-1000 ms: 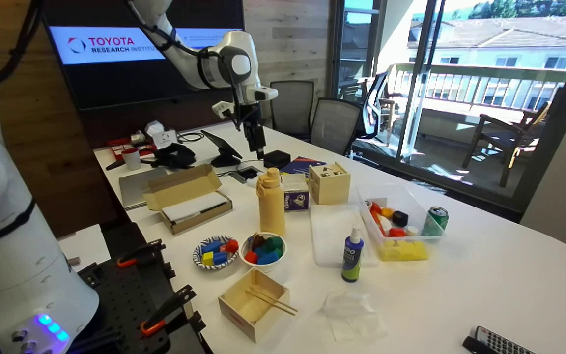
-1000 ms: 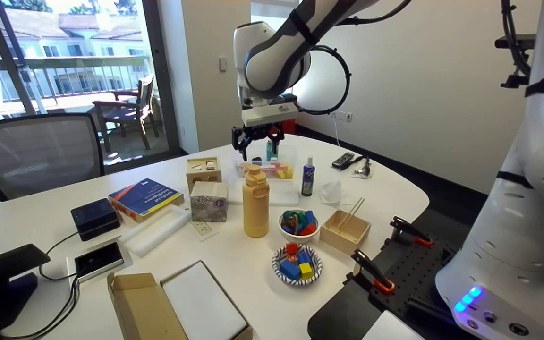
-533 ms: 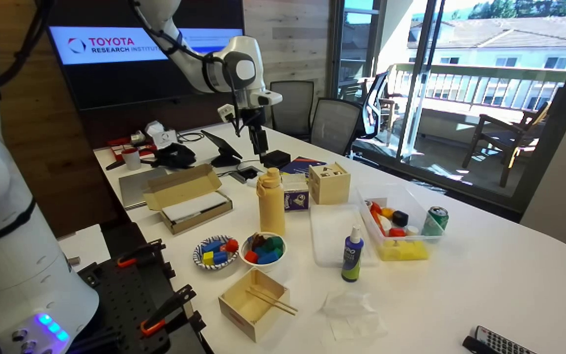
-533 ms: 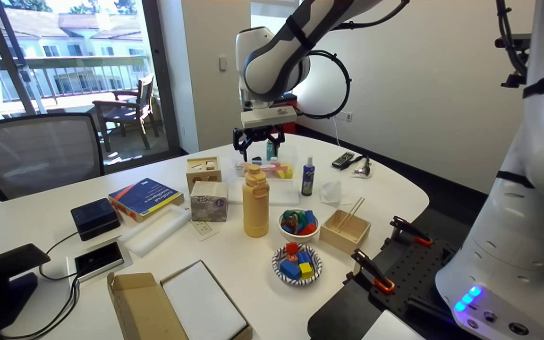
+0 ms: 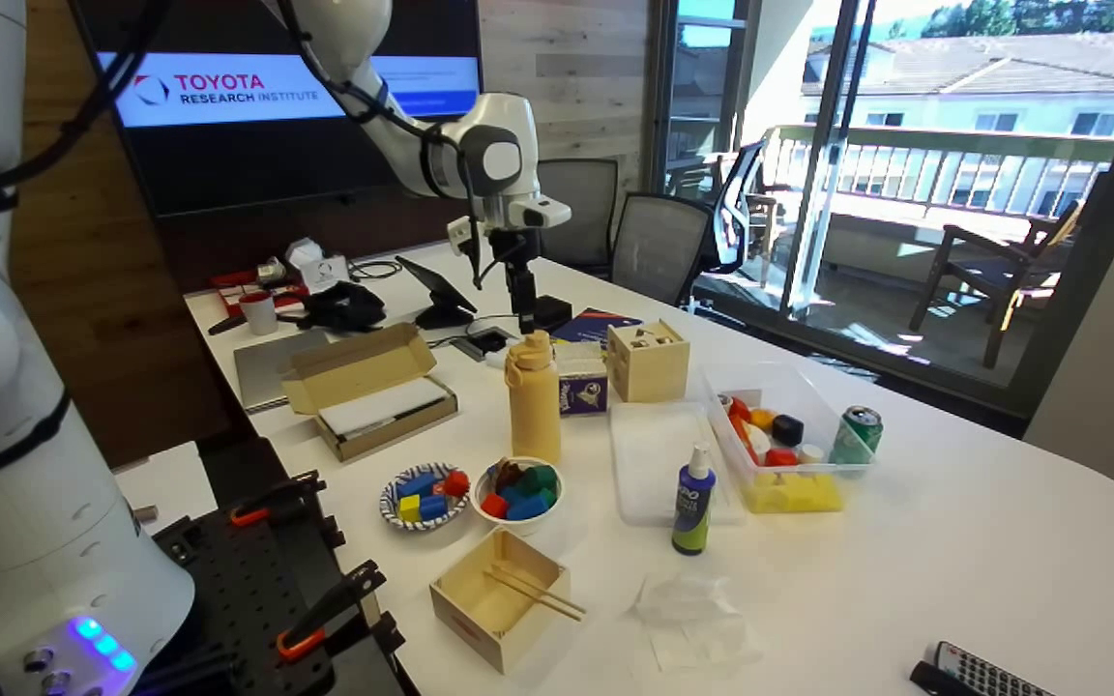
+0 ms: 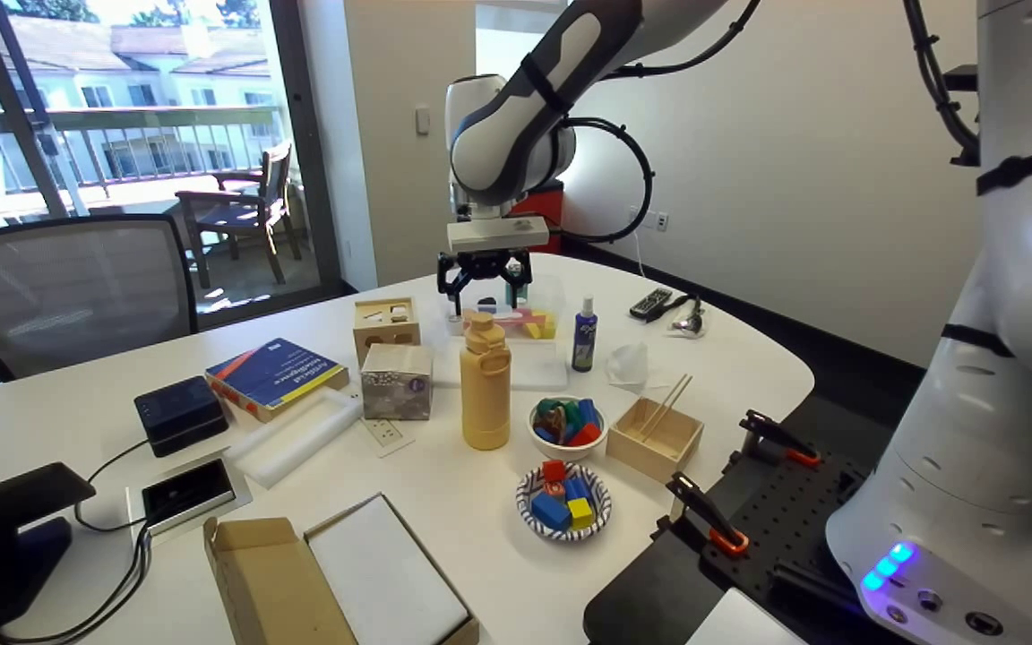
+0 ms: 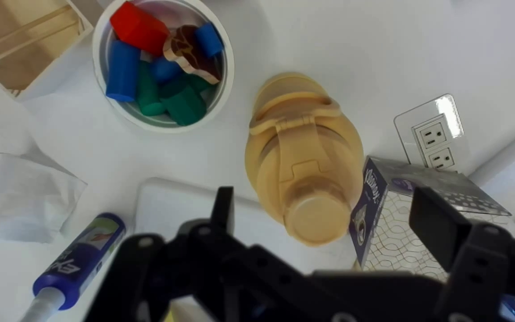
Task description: Move the beige bottle forward
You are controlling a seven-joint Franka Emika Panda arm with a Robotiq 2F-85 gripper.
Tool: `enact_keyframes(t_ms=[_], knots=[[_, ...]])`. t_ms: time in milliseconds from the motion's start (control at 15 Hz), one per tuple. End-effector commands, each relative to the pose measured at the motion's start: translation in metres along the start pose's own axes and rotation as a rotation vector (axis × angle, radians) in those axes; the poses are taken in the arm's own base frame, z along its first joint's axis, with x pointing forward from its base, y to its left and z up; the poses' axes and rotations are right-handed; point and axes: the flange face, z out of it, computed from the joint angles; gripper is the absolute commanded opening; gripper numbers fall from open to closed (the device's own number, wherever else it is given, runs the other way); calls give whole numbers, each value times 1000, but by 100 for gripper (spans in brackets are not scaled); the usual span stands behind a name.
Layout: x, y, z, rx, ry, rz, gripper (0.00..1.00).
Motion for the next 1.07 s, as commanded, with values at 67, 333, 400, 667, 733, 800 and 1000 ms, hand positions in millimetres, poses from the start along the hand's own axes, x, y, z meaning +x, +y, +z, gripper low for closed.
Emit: enact_keyframes(t_ms=[67,333,400,667,733,800,1000], knots=[[15,0,9,14,-1,24,100],[22,0,15,10,-1,29,97],[22,0,17,9,-2,31,94],[25,-2,23,11,-6,33,71],[26,-3,25,11,-6,34,77],[26,-2,28,10,-8,35,79],[27,-2,33,5,-12,39,80]])
